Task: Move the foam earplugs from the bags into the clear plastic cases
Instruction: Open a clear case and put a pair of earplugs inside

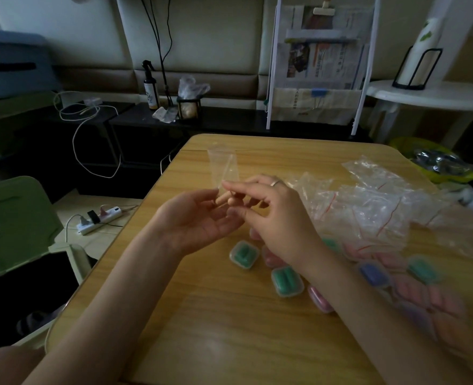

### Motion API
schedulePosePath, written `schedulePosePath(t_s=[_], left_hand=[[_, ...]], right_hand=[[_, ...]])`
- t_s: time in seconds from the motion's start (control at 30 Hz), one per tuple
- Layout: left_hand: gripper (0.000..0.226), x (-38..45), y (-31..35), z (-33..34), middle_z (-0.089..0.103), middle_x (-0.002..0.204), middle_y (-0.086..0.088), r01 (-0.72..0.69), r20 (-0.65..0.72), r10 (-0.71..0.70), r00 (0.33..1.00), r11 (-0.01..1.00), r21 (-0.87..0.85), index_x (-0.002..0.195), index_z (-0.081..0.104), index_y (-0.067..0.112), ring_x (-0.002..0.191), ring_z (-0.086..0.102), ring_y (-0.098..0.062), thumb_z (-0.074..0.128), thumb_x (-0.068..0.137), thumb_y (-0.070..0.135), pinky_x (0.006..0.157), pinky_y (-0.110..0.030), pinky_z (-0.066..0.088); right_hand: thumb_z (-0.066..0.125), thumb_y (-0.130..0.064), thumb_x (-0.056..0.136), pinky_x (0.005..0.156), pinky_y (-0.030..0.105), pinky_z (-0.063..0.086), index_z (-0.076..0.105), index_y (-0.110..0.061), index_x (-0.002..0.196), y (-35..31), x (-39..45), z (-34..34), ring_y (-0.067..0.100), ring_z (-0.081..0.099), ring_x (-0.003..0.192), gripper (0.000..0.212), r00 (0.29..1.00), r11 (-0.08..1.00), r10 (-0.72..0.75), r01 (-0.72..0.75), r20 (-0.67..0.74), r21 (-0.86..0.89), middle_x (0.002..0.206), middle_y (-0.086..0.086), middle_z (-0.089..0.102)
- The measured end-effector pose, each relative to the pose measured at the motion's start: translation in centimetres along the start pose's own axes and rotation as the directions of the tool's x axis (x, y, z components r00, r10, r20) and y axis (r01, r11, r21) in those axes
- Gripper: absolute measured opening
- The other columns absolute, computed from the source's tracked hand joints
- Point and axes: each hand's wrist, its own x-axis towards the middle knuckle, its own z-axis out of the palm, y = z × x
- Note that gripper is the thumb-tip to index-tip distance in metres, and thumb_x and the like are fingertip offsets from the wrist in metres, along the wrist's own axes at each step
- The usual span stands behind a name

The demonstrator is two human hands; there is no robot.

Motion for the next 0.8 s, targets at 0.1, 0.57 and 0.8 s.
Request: schedulePosePath(t_s=[0.1, 0.57, 0.8], left_hand=[[0.018, 0.1, -0.3, 0.1, 0.067, 0.085, -0.022, 0.0, 0.015, 0.0, 1.0, 0.999, -0.043, 0.096, 0.054, 0.0, 0.075, 0.07, -0.031, 0.042, 0.094, 0.013, 0.078, -0.043, 0.055], [0.03, 0.6, -0.7, 0.1, 0.026, 0.052, 0.005, -0.09, -0.09, 0.12, 0.989, 0.954, 0.286, 0.065, 0.035, 0.017, 0.043, 0.027, -0.008, 0.043, 0.093, 0.013, 0.039, -0.017, 0.025], [0.022, 0.1, -0.9, 0.4, 0.038, 0.057, 0.004, -0.243, -0.019, 0.374, 0.927, 0.639, 0.73, 0.071, 0.045, 0.013, 0.049, 0.036, -0.01, 0.053, 0.092, 0.018, 0.047, -0.02, 0.032]], right_hand=[[0.07, -0.008, 0.082, 0.076, 0.017, 0.05, 0.056, -0.033, 0.13, -0.1, -0.1, 0.1, -0.002, 0.053, 0.086, 0.055, 1.0, 1.0, 0.028, -0.028, -0.008, -0.001, 0.091, -0.025, 0.055], [0.058, 0.001, 0.088, 0.098, 0.019, 0.038, 0.035, -0.034, 0.144, -0.1, 0.1, -0.4, 0.009, 0.042, 0.12, 0.07, 0.99, 0.957, -0.09, 0.055, -0.111, -0.286, 0.143, -0.004, 0.04], [0.065, -0.018, 0.085, 0.083, 0.033, 0.044, 0.064, -0.026, 0.097, 0.9, 0.5, -2.1, 0.011, 0.048, 0.099, 0.014, 0.992, 0.881, 0.004, -0.065, -0.13, -0.469, 0.1, -0.013, 0.063]])
